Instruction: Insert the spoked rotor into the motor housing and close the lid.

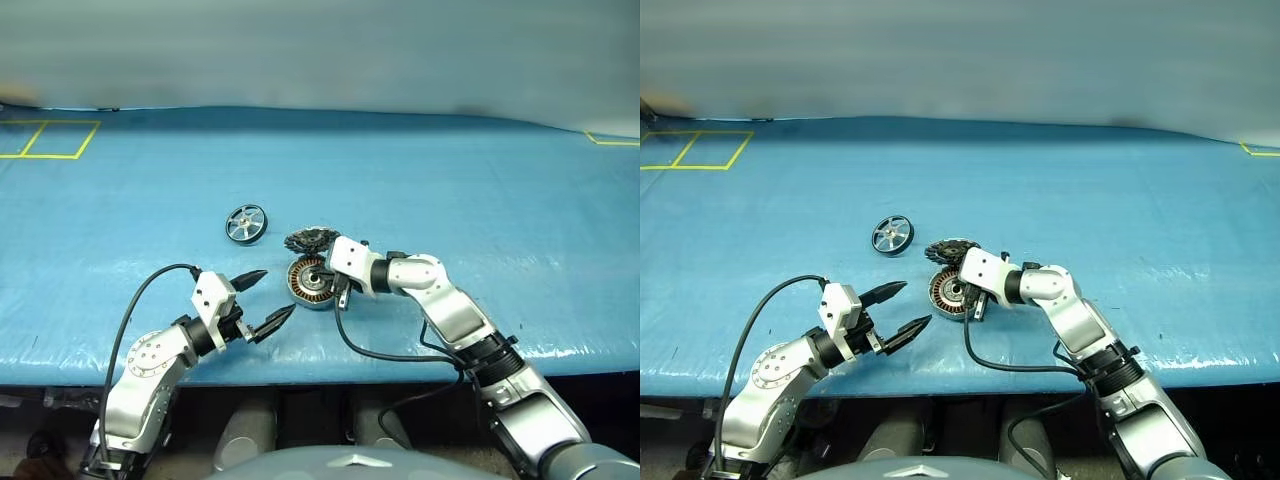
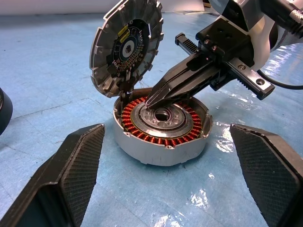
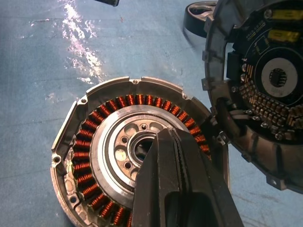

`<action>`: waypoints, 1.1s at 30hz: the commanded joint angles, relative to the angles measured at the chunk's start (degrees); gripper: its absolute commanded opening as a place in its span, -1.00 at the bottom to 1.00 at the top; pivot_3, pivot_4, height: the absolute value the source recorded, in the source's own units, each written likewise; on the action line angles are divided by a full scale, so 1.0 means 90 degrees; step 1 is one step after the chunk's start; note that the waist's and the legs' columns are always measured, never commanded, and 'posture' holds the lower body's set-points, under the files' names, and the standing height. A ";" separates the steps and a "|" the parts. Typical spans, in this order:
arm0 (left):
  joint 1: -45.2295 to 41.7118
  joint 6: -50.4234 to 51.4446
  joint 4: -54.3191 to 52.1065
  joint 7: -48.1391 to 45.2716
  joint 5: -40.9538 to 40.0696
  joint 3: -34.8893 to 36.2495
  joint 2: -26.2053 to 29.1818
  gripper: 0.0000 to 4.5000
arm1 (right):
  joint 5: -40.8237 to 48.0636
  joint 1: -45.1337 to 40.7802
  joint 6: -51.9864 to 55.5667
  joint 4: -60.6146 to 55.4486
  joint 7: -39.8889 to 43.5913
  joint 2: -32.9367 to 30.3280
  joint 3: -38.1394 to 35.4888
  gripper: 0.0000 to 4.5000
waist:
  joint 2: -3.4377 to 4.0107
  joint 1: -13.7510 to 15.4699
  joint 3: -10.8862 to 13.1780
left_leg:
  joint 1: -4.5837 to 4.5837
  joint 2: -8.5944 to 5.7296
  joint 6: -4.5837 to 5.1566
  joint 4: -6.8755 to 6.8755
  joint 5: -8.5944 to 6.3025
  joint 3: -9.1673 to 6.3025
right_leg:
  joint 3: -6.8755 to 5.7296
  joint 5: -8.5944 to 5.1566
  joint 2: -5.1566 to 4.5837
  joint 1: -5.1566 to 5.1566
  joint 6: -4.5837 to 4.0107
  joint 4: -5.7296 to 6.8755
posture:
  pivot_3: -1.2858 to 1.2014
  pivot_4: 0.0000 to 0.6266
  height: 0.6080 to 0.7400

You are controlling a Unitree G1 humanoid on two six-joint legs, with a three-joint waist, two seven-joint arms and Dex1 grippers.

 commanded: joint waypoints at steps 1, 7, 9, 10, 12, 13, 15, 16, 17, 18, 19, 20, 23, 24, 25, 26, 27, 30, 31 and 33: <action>-0.0008 -0.0110 -0.0125 -0.0001 -0.0025 0.0073 -0.0009 1.00 | 0.0165 0.0213 0.0204 0.0065 -0.0031 0.0052 -0.0140 -0.99 | 0.0000 -0.0001 0.0000 | -0.0002 0.0000 0.0000 0.0000 0.0000 0.0000 | 0.0000 0.0000 0.0000 -0.0001 0.0000 0.0000 | 0.03 -0.52 1.00; -0.0006 -0.0110 -0.0117 -0.0004 -0.0016 0.0050 -0.0019 1.00 | 0.0302 0.0207 0.0318 -0.0218 -0.0116 0.0098 -0.0330 -0.99 | 0.0004 -0.0001 0.0003 | -0.0018 0.0000 0.0009 -0.0002 0.0005 0.0001 | -0.0001 0.0000 0.0002 -0.0007 0.0000 0.0000 | 0.03 -0.52 1.00; -0.0007 -0.0112 -0.0119 -0.0003 -0.0015 0.0048 -0.0021 1.00 | 0.0316 0.0210 0.0332 -0.0274 -0.0118 0.0073 -0.0332 -0.99 | 0.0006 -0.0001 0.0005 | -0.0022 0.0000 0.0014 -0.0003 0.0008 0.0001 | -0.0001 0.0000 0.0002 -0.0007 0.0000 0.0000 | 0.03 -0.52 1.00; -0.0005 -0.0113 -0.0120 -0.0003 -0.0016 0.0049 -0.0022 1.00 | 0.0321 0.0211 0.0336 -0.0300 -0.0124 0.0064 -0.0335 -0.99 | 0.0006 0.0001 0.0005 | -0.0023 0.0000 0.0013 -0.0003 0.0008 0.0001 | -0.0001 0.0000 0.0002 -0.0007 0.0000 0.0000 | 0.03 -0.52 1.00; 0.0000 -0.0116 -0.0122 0.0002 -0.0014 0.0049 -0.0026 1.00 | 0.0325 0.0215 0.0342 -0.0383 -0.0128 0.0037 -0.0332 -0.99 | 0.0007 0.0001 0.0006 | -0.0024 0.0000 0.0012 -0.0003 0.0007 0.0001 | -0.0001 0.0000 0.0002 -0.0008 -0.0001 -0.0001 | 0.03 -0.52 1.00; 0.0003 -0.0117 -0.0123 0.0003 -0.0013 0.0049 -0.0026 1.00 | 0.0327 0.0218 0.0347 -0.0426 -0.0128 0.0026 -0.0327 -0.99 | 0.0007 0.0001 0.0007 | -0.0025 0.0000 0.0011 -0.0003 0.0006 0.0001 | -0.0001 0.0000 0.0001 -0.0008 0.0000 -0.0002 | 0.03 -0.52 1.00; 0.0007 -0.0115 -0.0123 0.0006 -0.0013 0.0048 -0.0028 1.00 | 0.0346 0.0233 0.0368 -0.0532 -0.0111 0.0015 -0.0305 -0.99 | 0.0006 -0.0001 0.0007 | -0.0027 0.0000 0.0004 -0.0004 0.0002 0.0001 | -0.0001 0.0000 0.0001 -0.0008 0.0000 -0.0003 | 0.03 -0.52 1.00; 0.0009 -0.0115 -0.0123 0.0007 -0.0013 0.0048 -0.0029 1.00 | 0.0347 0.0240 0.0378 -0.0563 -0.0109 0.0010 -0.0293 -0.99 | 0.0007 -0.0002 0.0008 | -0.0029 0.0000 0.0003 -0.0005 0.0002 0.0001 | -0.0002 0.0000 0.0002 -0.0009 0.0000 -0.0004 | 0.03 -0.52 1.00; 0.0011 -0.0115 -0.0125 0.0008 -0.0012 0.0047 -0.0030 1.00 | 0.0343 0.0244 0.0384 -0.0579 -0.0106 0.0003 -0.0281 -0.99 | 0.0007 -0.0001 0.0009 | -0.0031 -0.0001 0.0005 -0.0005 0.0003 0.0001 | -0.0002 0.0000 0.0002 -0.0010 -0.0001 -0.0003 | 0.03 -0.52 1.00; 0.0011 -0.0116 -0.0124 0.0010 -0.0011 0.0047 -0.0031 1.00 | 0.0315 0.0246 0.0383 -0.0575 -0.0105 -0.0015 -0.0252 -0.99 | 0.0007 -0.0001 0.0010 | -0.0032 0.0000 0.0011 -0.0006 0.0006 0.0001 | -0.0002 0.0000 0.0002 -0.0011 0.0000 -0.0004 | 0.03 -0.52 1.00; 0.0010 -0.0117 -0.0123 0.0009 -0.0010 0.0047 -0.0032 1.00 | 0.0266 0.0251 0.0375 -0.0554 -0.0107 -0.0037 -0.0208 -0.99 | 0.0007 -0.0001 0.0010 | -0.0032 -0.0001 0.0018 -0.0007 0.0011 0.0001 | -0.0002 0.0000 0.0002 -0.0011 0.0000 -0.0005 | 0.03 -0.52 1.00; 0.0009 -0.0121 -0.0122 0.0009 -0.0008 0.0047 -0.0032 1.00 | 0.0222 0.0258 0.0367 -0.0534 -0.0106 -0.0059 -0.0161 -0.99 | 0.0007 -0.0002 0.0010 | -0.0032 -0.0001 0.0022 -0.0008 0.0012 0.0001 | -0.0002 0.0000 0.0002 -0.0011 0.0000 -0.0005 | 0.03 -0.52 1.00; 0.0011 -0.0128 -0.0117 0.0013 -0.0003 0.0053 -0.0031 1.00 | 0.0143 0.0301 0.0358 -0.0515 -0.0074 -0.0105 -0.0027 -0.99 | 0.0007 -0.0002 0.0010 | -0.0031 0.0000 0.0018 -0.0009 0.0010 0.0001 | -0.0002 0.0000 0.0002 -0.0010 -0.0001 -0.0007 | 0.03 -0.52 1.00; 0.0013 -0.0129 -0.0115 0.0014 -0.0001 0.0055 -0.0030 1.00 | 0.0121 0.0311 0.0359 -0.0512 -0.0072 -0.0114 0.0004 -0.99 | 0.0007 -0.0002 0.0010 | -0.0030 0.0000 0.0017 -0.0009 0.0010 0.0001 | -0.0002 0.0000 0.0002 -0.0010 0.0000 -0.0008 | 0.03 -0.52 1.00; 0.0014 -0.0129 -0.0114 0.0016 -0.0001 0.0058 -0.0030 1.00 | 0.0074 0.0318 0.0355 -0.0505 -0.0076 -0.0128 0.0043 -0.99 | 0.0007 -0.0002 0.0010 | -0.0030 0.0000 0.0016 -0.0009 0.0009 0.0001 | -0.0002 0.0000 0.0002 -0.0010 -0.0001 -0.0007 | 0.03 -0.52 1.00; 0.0016 -0.0128 -0.0114 0.0018 -0.0001 0.0060 -0.0030 1.00 | 0.0020 0.0324 0.0348 -0.0498 -0.0071 -0.0145 0.0087 -0.99 | 0.0007 -0.0002 0.0010 | -0.0030 0.0000 0.0013 -0.0009 0.0008 0.0001 | -0.0002 0.0000 0.0002 -0.0010 0.0000 -0.0008 | 0.03 -0.52 1.00; 0.0017 -0.0128 -0.0113 0.0021 0.0000 0.0062 -0.0030 1.00 | -0.0034 0.0331 0.0339 -0.0496 -0.0050 -0.0165 0.0144 -0.99 | 0.0007 -0.0002 0.0010 | -0.0029 0.0000 0.0013 -0.0009 0.0007 0.0001 | -0.0002 0.0000 0.0001 -0.0010 0.0000 -0.0008 | 0.03 -0.52 1.00; 0.0016 -0.0128 -0.0109 0.0024 0.0000 0.0068 -0.0035 1.00 | -0.0153 0.0358 0.0319 -0.0480 0.0006 -0.0205 0.0304 -0.99 | 0.0007 -0.0005 0.0010 | -0.0024 0.0000 0.0002 -0.0010 0.0000 0.0000 | -0.0003 0.0000 0.0001 -0.0011 0.0000 -0.0010 | 0.03 -0.52 1.00; 0.0016 -0.0129 -0.0108 0.0025 0.0001 0.0070 -0.0038 1.00 | -0.0174 0.0364 0.0319 -0.0462 0.0004 -0.0207 0.0333 -0.99 | 0.0007 -0.0008 0.0010 | -0.0024 0.0000 0.0002 -0.0011 0.0000 0.0000 | -0.0003 0.0000 0.0002 -0.0010 0.0000 -0.0010 | 0.03 -0.52 1.00; 0.0014 -0.0133 -0.0106 0.0025 0.0003 0.0072 -0.0042 1.00 | -0.0239 0.0352 0.0330 -0.0381 -0.0029 -0.0214 0.0359 -0.99 | 0.0007 -0.0006 0.0010 | -0.0022 0.0000 0.0002 -0.0011 0.0000 0.0000 | -0.0003 0.0000 0.0002 -0.0009 0.0000 -0.0010 | 0.03 -0.52 1.00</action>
